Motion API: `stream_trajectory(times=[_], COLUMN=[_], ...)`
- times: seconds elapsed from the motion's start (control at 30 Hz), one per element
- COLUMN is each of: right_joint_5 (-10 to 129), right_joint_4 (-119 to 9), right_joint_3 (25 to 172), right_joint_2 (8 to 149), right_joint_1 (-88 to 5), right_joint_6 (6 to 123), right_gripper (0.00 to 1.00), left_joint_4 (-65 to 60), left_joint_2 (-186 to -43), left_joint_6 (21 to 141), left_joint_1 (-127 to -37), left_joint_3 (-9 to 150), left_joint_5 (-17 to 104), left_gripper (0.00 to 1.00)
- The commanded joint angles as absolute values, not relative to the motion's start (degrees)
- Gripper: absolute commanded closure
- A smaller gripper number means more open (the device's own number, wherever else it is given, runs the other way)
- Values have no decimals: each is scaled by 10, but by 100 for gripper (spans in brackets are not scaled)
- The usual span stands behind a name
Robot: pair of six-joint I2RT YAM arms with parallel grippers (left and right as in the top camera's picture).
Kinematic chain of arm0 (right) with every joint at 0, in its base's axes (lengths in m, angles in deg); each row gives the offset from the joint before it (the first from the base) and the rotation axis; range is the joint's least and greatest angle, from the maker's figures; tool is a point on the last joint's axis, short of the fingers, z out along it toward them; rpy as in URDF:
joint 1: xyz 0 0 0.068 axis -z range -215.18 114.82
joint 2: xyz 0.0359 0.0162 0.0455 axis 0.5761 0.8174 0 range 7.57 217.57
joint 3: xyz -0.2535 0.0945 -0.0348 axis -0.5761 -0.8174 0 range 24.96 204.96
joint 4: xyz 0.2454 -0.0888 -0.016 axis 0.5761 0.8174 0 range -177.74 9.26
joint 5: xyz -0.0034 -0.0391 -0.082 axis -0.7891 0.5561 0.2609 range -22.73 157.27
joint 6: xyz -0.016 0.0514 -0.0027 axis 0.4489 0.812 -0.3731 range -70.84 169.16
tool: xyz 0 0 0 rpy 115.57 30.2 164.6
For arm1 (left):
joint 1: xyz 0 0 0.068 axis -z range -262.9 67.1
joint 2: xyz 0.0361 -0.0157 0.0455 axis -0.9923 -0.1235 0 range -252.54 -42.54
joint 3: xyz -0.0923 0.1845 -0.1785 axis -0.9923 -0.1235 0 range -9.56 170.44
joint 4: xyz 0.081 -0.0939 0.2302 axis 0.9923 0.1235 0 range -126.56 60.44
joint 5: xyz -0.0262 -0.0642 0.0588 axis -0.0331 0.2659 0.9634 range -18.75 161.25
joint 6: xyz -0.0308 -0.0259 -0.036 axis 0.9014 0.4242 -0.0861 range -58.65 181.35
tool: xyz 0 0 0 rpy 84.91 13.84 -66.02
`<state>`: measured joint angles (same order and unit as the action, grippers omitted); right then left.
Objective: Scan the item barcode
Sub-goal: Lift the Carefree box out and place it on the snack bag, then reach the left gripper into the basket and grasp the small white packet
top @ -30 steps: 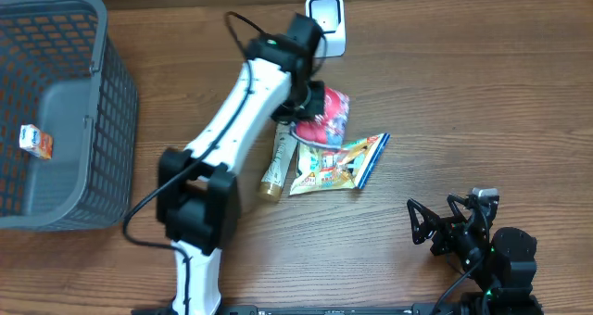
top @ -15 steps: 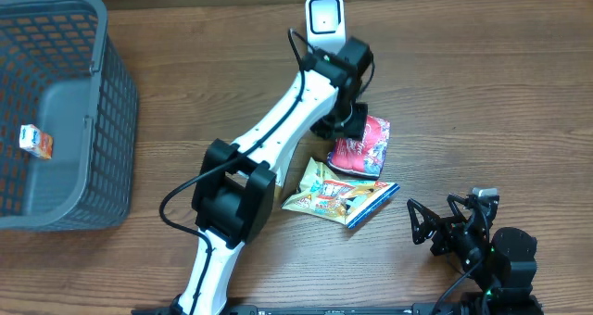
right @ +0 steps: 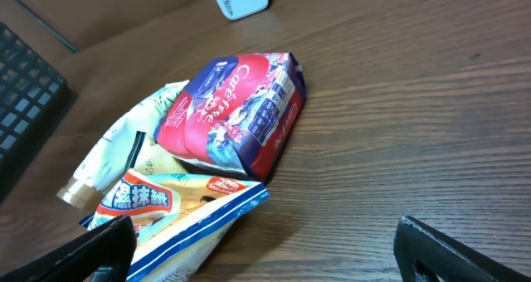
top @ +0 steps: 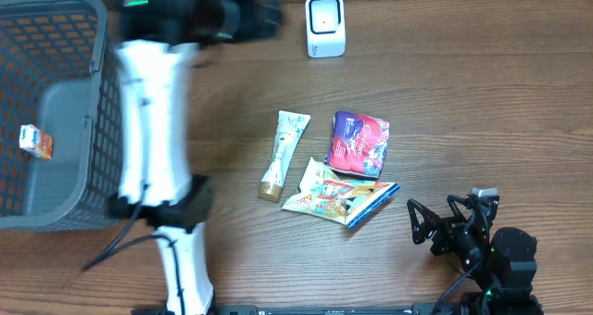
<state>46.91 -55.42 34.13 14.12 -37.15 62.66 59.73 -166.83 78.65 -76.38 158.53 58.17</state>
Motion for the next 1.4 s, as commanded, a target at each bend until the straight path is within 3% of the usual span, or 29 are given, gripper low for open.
stream_trajectory(times=[0.0,0.27,0.43,0.87,1.37], right_joint_5=[473,473,473,473,473], right_joint_4=[-544,-544,-544,-544,-544], right_joint_3=[340,340,340,340,340], right_joint_2=[138,138,138,138,138], right_joint_1=[-374,-374,-374,-374,-374], right_joint_6=[627,627,627,627,627], right_gripper=[0,0,0,0,0], left_joint_4=[603,603,601,577,519], left_joint_2=[-1599,-1511,-1543,-1750,-1782], left_joint_6=[767,747,859,861,726], left_joint_1=[-865,-1123,-1222,-1230,-1216], left_joint_3=[1598,1493,1417,1376,1335], left_joint_5=[583,682,774,793,820], left_gripper=[0,0,0,1,0])
